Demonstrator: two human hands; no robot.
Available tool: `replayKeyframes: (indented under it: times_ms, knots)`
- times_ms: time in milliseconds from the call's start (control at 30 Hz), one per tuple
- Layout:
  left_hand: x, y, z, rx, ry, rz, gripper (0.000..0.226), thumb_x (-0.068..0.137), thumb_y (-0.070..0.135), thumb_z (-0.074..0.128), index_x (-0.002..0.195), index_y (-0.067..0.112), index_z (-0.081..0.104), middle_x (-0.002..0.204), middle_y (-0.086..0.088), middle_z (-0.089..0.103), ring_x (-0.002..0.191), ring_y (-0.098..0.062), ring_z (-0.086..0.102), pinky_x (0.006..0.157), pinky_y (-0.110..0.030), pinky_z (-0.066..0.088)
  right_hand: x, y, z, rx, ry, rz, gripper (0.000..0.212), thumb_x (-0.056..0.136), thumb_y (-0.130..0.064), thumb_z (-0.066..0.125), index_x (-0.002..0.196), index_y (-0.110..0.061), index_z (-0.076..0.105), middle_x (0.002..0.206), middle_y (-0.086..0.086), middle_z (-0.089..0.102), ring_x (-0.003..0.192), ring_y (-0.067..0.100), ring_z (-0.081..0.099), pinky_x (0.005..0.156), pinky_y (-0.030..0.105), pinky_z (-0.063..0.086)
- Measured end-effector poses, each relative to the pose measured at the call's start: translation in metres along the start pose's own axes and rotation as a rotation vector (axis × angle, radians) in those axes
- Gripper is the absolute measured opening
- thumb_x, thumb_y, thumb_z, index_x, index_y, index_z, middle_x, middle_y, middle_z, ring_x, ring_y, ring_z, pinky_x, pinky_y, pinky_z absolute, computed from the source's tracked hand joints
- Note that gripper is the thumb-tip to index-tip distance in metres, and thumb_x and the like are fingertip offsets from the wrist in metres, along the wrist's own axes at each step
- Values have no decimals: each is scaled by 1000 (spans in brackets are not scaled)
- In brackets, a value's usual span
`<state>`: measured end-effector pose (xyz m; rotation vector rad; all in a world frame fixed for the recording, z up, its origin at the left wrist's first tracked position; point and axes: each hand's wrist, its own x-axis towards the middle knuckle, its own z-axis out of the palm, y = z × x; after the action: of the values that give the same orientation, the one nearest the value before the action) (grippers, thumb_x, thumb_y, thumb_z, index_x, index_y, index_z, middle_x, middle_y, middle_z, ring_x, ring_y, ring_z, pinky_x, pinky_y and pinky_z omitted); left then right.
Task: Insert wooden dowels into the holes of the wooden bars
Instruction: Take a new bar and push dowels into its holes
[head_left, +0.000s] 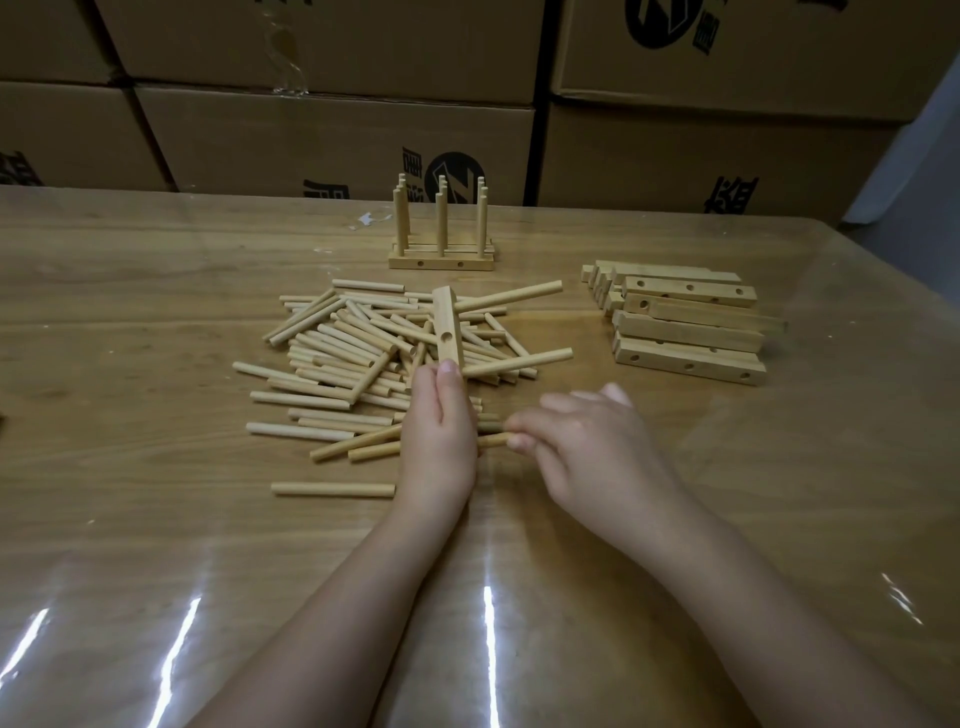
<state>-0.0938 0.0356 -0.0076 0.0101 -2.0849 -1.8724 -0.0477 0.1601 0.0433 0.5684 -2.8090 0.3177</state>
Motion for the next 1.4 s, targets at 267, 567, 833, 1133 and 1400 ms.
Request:
replayKeyframes:
  times_ms: [267,567,833,1133,1400]
  knots:
    - [5,5,-2,-62,6,-117,31,102,30,32,77,17,43,58,0,45,41,0,41,42,-16,35,0,-1,7,-234,234,-42,25,89,-28,46,84,-25,70,75,-9,59,78,19,53,87,38,28]
    - [3,7,-4,24,-51,-97,29,102,34,31,82,17,46,63,2,50,57,-11,48,60,-30,41,4,-6,21,-330,242,-166,28,90,-27,41,77,-18,65,75,-1,58,69,20,56,62,31,37]
    - [2,4,-2,47,-24,-49,31,102,33,30,76,21,41,60,1,47,49,-6,44,56,-32,39,5,-12,25,-282,295,-118,26,91,-25,45,74,-19,64,69,-3,56,65,19,54,65,30,27]
    - [2,-1,-3,64,-101,-14,29,102,33,31,76,23,42,61,0,47,48,-3,43,48,-16,37,0,-16,23,-306,232,-85,21,85,-24,50,69,-21,63,64,-4,57,59,17,56,58,27,35]
    - [1,-3,-3,100,-133,2,29,101,34,32,75,24,43,65,3,44,52,0,40,55,-20,35,-1,-20,26,-319,186,-64,10,69,-17,68,64,-21,60,60,-3,57,53,17,56,53,24,37]
